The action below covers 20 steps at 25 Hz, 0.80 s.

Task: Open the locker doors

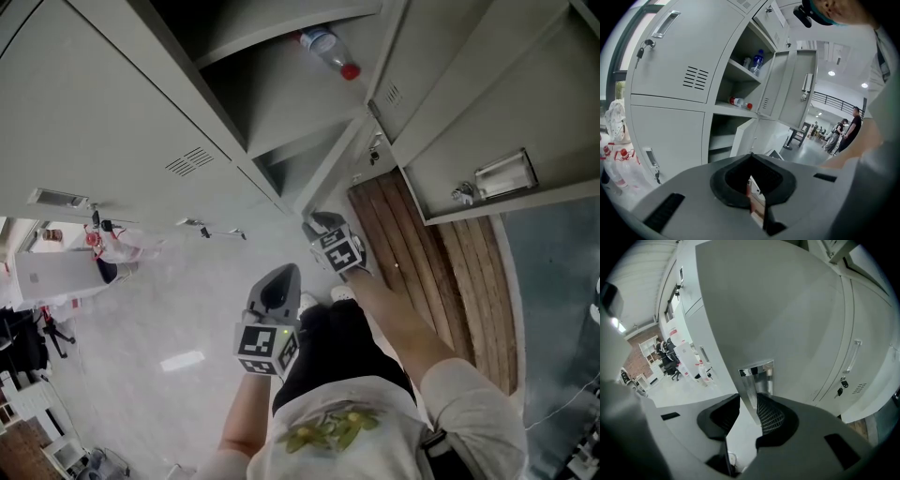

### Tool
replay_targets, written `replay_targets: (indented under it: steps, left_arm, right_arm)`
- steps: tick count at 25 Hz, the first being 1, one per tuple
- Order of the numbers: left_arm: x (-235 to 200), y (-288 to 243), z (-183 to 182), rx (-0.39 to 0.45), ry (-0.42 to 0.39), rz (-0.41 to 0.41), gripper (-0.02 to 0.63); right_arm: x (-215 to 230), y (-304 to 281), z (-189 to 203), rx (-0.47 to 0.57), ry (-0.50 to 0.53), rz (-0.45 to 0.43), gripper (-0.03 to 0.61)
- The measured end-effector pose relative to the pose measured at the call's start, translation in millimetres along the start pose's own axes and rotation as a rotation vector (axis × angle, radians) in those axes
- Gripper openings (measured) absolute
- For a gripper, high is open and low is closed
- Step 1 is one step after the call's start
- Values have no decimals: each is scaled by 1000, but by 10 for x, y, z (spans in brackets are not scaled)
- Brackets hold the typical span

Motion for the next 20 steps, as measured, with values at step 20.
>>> replay_targets:
  steps: [20]
  left_arm:
    - [418, 62, -97, 49, 14, -92, 29]
  right_arm:
    - [118, 296, 211, -69, 71, -63, 126]
Point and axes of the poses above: the fingertips, and each gripper's own axes: y backward along the fingers, x to its right, z out of its underside, the point moved 6 cm from there along y, backward along the fingers, and after that the axes turned 2 degrees about -z, right-handed, at the moved point
